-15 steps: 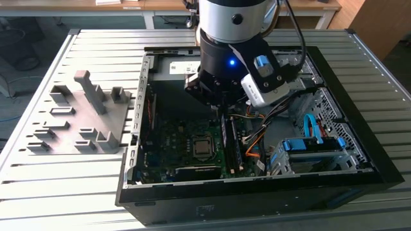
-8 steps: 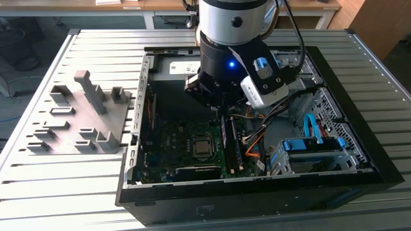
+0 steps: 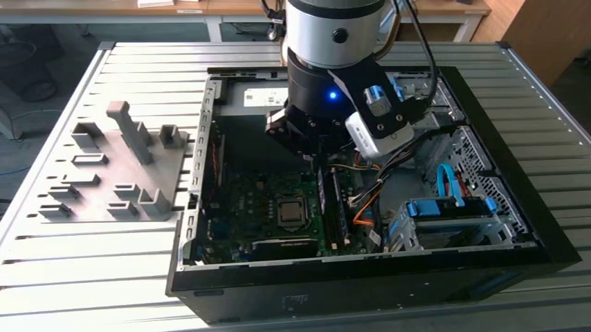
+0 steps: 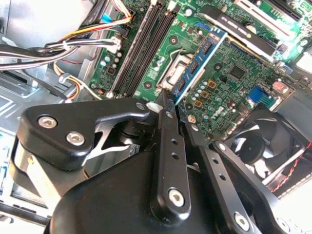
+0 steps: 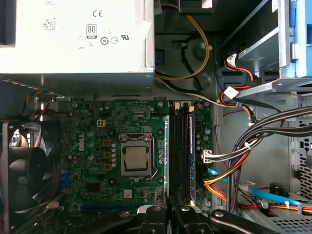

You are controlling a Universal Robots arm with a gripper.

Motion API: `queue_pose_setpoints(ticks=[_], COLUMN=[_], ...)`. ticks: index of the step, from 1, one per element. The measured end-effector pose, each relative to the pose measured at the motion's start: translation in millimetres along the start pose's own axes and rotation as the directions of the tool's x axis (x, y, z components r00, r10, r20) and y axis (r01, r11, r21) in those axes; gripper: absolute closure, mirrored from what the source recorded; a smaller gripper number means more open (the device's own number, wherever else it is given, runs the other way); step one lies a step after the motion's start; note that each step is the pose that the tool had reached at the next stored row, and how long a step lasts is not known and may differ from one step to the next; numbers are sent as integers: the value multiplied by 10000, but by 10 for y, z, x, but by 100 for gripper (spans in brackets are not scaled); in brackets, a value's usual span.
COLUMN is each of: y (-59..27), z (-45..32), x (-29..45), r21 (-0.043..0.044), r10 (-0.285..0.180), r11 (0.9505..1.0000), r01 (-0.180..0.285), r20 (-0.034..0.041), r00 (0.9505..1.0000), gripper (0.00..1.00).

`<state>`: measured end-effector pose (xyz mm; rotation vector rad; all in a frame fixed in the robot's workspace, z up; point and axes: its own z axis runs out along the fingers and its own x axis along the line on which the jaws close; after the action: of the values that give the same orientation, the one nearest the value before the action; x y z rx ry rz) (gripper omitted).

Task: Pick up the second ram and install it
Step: 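Insert the second ram into the second slot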

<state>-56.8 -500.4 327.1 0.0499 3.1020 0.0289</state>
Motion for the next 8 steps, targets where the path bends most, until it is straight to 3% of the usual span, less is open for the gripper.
queue_pose_setpoints(ticks=[8], y=[-2], z=[117], x=[4], r21=[3], r10=[37], r11=[10000], r01=[-37], r20=[1], r00=[10000], gripper=[86])
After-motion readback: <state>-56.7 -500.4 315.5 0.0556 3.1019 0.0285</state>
